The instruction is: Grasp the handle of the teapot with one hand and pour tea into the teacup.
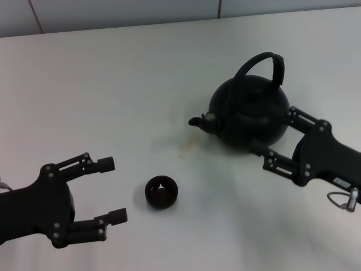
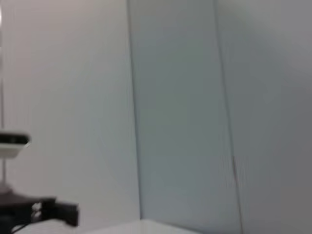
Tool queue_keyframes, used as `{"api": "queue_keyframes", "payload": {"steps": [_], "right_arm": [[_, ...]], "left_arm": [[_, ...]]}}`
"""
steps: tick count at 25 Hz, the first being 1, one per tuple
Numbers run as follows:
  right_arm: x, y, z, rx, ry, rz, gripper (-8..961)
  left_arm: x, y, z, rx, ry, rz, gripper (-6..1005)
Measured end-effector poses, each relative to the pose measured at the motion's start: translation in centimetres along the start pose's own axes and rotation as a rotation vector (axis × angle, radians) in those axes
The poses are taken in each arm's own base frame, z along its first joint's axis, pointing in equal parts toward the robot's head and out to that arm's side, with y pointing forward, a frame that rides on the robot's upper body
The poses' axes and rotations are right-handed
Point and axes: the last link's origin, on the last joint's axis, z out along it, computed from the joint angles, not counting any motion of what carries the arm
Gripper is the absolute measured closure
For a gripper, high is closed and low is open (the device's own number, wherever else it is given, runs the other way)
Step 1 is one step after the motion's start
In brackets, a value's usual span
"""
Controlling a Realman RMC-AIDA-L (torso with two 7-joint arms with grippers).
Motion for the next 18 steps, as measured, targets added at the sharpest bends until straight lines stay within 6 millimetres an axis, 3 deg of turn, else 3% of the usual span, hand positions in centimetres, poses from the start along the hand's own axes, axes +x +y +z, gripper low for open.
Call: {"api": "queue_keyframes", "payload": {"steps": [10, 18], "right_arm": [[1.2, 1.0, 0.3, -0.091, 0.087, -0.063, 226], [1.1, 1.1, 0.3, -0.101, 0.078, -0.104, 227]], "left_arm": [[0.3, -0.7, 0.7, -0.005, 0.005, 0.012, 157], [-0.1, -0.9, 0.9, 0.013, -0.005, -0.006, 157]]}}
